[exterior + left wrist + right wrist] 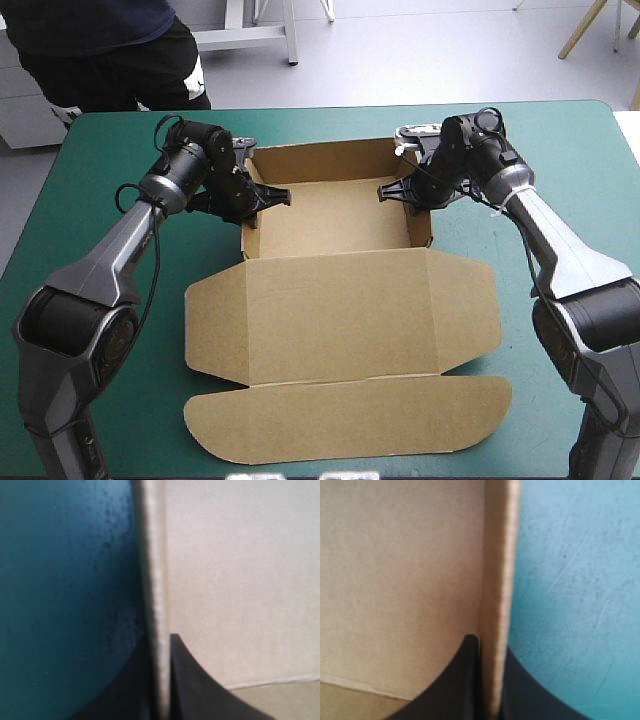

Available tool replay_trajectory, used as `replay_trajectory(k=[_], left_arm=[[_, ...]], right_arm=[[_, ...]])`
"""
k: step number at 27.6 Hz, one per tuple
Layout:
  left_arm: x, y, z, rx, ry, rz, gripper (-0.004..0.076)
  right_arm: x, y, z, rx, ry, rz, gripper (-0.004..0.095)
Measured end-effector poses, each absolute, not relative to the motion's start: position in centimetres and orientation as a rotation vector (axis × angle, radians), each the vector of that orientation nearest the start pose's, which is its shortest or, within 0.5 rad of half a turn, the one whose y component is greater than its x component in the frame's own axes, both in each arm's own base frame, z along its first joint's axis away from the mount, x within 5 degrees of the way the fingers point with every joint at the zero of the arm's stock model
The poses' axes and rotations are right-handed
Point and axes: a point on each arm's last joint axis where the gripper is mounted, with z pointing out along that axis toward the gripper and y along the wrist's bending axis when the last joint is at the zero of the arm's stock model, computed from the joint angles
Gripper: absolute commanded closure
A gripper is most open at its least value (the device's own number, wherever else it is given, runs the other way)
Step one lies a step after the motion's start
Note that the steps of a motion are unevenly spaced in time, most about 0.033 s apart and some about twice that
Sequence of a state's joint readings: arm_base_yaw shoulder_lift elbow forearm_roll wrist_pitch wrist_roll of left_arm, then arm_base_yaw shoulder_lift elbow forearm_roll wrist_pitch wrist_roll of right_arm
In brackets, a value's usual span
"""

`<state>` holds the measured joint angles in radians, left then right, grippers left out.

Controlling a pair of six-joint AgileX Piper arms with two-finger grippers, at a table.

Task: Fold the box

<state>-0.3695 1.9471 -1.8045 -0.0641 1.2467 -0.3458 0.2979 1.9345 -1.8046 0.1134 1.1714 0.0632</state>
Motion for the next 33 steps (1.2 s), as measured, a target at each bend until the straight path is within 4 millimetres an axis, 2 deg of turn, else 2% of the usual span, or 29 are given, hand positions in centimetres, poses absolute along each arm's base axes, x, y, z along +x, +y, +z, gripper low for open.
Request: replay_trajectory(k=[6,11,13,15,19,21,24,28,33], left_arm=[[38.8,-17.0,27.3,0.086,2.947,-0.199,0.0734],[38.9,-17.2,26.7,0.108,2.958,-0.188,0.0724],[38.9,-17.2,26.7,0.109,2.957,-0.183,0.0688],[38.9,-17.1,26.7,0.134,2.955,-0.179,0.0612],[39.0,-17.2,26.6,0.214,2.948,-0.177,0.0424],[38.9,-17.3,26.6,0.228,2.947,-0.192,0.0338],[39.0,-17.5,26.7,0.244,2.940,-0.213,0.0251],[39.0,-17.7,26.8,0.284,2.927,-0.238,0.0214],[39.0,-17.7,26.9,0.294,2.925,-0.245,0.0214]], right_arm=[[39.2,12.7,27.5,-0.277,2.876,0.215,0.0927],[39.0,12.6,26.9,-0.268,2.895,0.216,0.0926],[39.1,12.6,26.9,-0.267,2.893,0.216,0.0925],[39.1,12.6,26.9,-0.278,2.889,0.215,0.0908],[39.0,12.6,26.9,-0.306,2.889,0.213,0.0768],[39.0,12.6,26.9,-0.323,2.896,0.209,0.0655],[38.8,12.6,26.9,-0.355,2.910,0.204,0.0474],[38.8,12.6,26.8,-0.340,2.917,0.184,0.0323],[38.8,12.5,26.8,-0.314,2.915,0.169,0.0324]])
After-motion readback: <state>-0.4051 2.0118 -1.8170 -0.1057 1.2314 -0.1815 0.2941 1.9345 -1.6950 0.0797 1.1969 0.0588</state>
